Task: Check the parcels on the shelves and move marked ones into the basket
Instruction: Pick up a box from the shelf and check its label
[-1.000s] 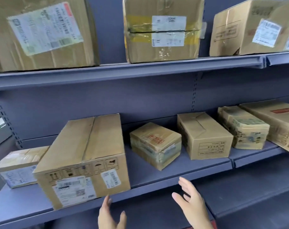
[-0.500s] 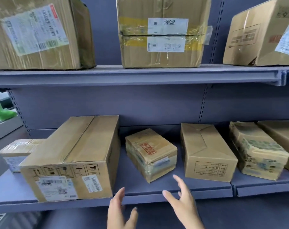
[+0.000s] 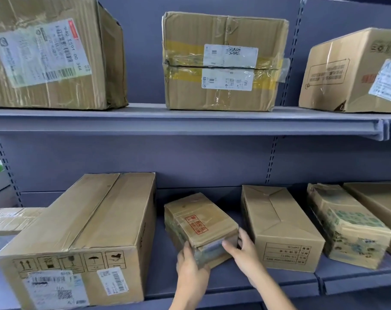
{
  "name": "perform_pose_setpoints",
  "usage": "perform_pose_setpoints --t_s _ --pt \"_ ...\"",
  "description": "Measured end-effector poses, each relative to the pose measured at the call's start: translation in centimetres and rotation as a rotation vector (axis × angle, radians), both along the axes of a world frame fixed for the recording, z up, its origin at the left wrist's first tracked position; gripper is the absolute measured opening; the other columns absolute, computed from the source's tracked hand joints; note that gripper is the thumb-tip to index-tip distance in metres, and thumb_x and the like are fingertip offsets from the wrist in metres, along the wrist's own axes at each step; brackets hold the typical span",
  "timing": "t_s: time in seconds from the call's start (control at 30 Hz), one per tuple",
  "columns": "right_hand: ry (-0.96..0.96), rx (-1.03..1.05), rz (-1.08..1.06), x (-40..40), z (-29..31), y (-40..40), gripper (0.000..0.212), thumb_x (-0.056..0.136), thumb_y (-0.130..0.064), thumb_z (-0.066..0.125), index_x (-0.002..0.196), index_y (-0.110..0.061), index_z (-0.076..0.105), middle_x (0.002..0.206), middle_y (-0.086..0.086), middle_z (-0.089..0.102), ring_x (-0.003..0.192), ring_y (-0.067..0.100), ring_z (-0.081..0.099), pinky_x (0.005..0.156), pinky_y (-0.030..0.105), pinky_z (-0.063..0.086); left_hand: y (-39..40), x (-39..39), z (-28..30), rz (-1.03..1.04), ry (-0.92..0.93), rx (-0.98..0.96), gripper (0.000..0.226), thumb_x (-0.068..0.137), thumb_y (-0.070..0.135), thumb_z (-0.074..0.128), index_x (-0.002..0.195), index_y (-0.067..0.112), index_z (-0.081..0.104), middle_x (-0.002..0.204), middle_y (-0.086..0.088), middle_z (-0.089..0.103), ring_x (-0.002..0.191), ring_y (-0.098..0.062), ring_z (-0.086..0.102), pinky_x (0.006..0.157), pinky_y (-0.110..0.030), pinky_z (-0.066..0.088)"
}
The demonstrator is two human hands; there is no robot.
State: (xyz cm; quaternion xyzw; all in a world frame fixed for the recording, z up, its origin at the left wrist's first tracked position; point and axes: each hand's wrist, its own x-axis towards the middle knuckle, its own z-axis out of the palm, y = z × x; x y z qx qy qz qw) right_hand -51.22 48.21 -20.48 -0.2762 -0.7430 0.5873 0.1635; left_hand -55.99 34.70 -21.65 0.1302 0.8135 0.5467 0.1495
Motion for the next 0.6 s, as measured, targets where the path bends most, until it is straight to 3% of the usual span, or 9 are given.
perform_pose_setpoints --t_s 0.13,0.23,0.4,0.53,0.6 --pt "0.159 -0.094 0.047 2.0 1.2 0.1 0.064 0.082 0.000 0.063 0.138 -0.015 0.037 0.132 -0.007 0.048 0.107 0.000 0.048 0.090 0.012 0.039 -0.9 0.6 1.6 0.140 -0.040 0.228 0.071 0.076 0.028 0.062 0.141 0.023 0.033 0.128 -0.003 0.042 0.123 -0.022 0.043 0.107 -0.040 0.035" --pt "0.308 -0.132 0.092 3.5 3.2 -0.3 0.060 0.079 0.009 0.062 0.127 -0.025 0.045 0.115 -0.021 0.052 0.094 -0.017 0.050 0.072 0.000 0.043 -1.7 1.3 3.7 0.208 -0.020 0.471 0.060 0.075 0.035 0.058 0.133 0.028 0.044 0.128 0.000 0.049 0.115 -0.016 0.050 0.106 -0.040 0.037" --pt "0.441 -0.062 0.189 5.0 6.0 -0.9 0.074 0.064 -0.005 0.080 0.116 -0.043 0.045 0.122 -0.025 0.052 0.111 -0.009 0.053 0.098 0.015 0.043 -3.0 2.2 7.3 0.139 0.010 0.727 0.045 0.091 0.014 0.051 0.135 0.023 0.044 0.124 0.005 0.056 0.114 -0.015 0.054 0.096 -0.033 0.043" --pt "0.476 -0.054 0.174 5.5 6.8 -1.3 0.083 0.049 -0.037 0.086 0.119 -0.045 0.043 0.117 -0.027 0.053 0.110 -0.010 0.053 0.098 0.013 0.042 -3.5 2.0 7.1 0.051 0.069 0.618 0.055 0.085 0.006 0.059 0.132 0.031 0.045 0.119 0.002 0.059 0.107 -0.018 0.060 0.083 -0.035 0.052" --pt "0.472 -0.071 0.177 5.6 6.3 -1.3 0.087 0.055 -0.026 0.084 0.130 -0.036 0.040 0.117 -0.024 0.055 0.111 -0.006 0.055 0.098 0.016 0.043 -3.7 1.9 6.5 0.030 0.066 0.585 0.056 0.084 0.004 0.061 0.127 0.036 0.046 0.120 0.003 0.059 0.108 -0.020 0.059 0.088 -0.043 0.053"
